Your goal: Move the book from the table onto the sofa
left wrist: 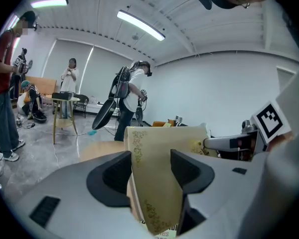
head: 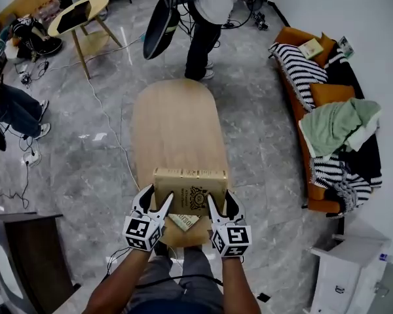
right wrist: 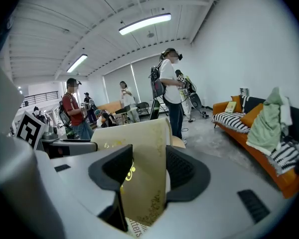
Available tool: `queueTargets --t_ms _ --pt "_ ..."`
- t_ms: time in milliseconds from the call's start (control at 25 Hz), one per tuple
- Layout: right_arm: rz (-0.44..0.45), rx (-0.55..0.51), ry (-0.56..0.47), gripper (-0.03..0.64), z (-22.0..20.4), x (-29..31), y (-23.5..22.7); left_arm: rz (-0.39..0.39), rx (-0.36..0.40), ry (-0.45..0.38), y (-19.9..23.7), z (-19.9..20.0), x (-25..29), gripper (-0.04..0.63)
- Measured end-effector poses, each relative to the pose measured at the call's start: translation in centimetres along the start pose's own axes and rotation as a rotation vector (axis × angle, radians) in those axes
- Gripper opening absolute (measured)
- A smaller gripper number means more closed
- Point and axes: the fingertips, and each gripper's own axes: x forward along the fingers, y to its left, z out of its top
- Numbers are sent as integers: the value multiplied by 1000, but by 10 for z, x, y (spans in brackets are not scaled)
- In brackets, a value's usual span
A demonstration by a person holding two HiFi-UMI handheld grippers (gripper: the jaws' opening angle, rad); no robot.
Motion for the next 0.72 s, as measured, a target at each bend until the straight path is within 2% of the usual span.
queueTargets --t_ms 440,720 --pt "-80 -44 -191 219 100 -64 20 -102 112 -156 -37 107 -38 233" --pt "-149 -91 -320 218 154 -124 34 -185 162 -264 -74 162 -71 233"
